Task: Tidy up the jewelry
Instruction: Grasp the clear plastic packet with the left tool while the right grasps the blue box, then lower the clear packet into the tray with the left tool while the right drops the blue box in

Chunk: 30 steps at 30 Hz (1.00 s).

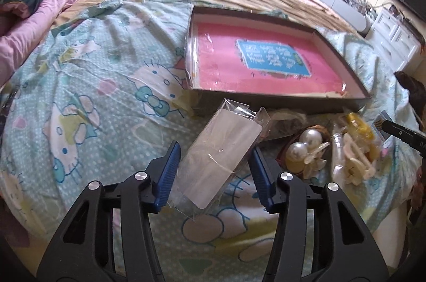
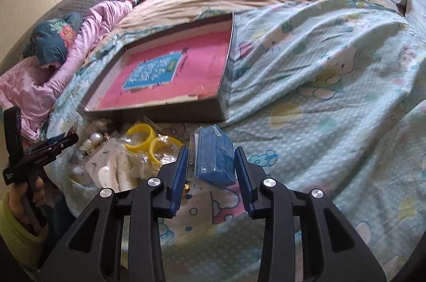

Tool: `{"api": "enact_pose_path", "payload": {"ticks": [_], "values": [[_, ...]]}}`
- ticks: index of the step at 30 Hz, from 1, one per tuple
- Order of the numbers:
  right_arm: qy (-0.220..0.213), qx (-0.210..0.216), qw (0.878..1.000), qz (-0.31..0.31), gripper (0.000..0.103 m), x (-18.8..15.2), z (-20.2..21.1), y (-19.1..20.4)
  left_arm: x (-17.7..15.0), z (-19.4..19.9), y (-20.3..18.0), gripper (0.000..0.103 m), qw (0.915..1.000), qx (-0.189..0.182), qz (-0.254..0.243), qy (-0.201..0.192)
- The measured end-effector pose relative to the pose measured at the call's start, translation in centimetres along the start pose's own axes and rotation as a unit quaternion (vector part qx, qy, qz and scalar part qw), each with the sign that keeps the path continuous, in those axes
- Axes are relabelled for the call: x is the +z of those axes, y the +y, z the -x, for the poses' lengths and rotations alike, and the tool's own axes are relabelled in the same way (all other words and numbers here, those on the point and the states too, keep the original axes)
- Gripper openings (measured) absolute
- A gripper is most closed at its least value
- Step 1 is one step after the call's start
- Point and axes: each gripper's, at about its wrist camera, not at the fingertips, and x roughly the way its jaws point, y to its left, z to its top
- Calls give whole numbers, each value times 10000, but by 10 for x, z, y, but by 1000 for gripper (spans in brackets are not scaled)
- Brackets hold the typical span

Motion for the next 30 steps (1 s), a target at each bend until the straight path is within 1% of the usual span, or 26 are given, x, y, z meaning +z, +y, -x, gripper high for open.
{"api": "enact_pose_path", "payload": {"ticks": [5,11,13,17,21,25,30], "values": [[-314,63,9995,70,32,14,20,4,11,15,1,43,9998,-58,99,-163],[-509,218,9982,240,30,35,21,18,35,13,-2,44,9995,-79,84,-309],[-542,278,9977,284,29,42,16,22,45,10,-4,44,9994,-39,35,-333],[-586,347,9973,282,28,56,4,28,62,-1,-7,44,9994,-59,86,-339],[-638,324,9969,318,28,69,-7,33,72,-12,-10,44,9992,-115,165,-337],[-560,247,9979,219,28,80,-25,30,79,-28,-14,44,9993,-128,222,-280],[-422,183,9988,188,28,85,-45,30,83,-41,-22,44,9994,-143,188,-251]]}}
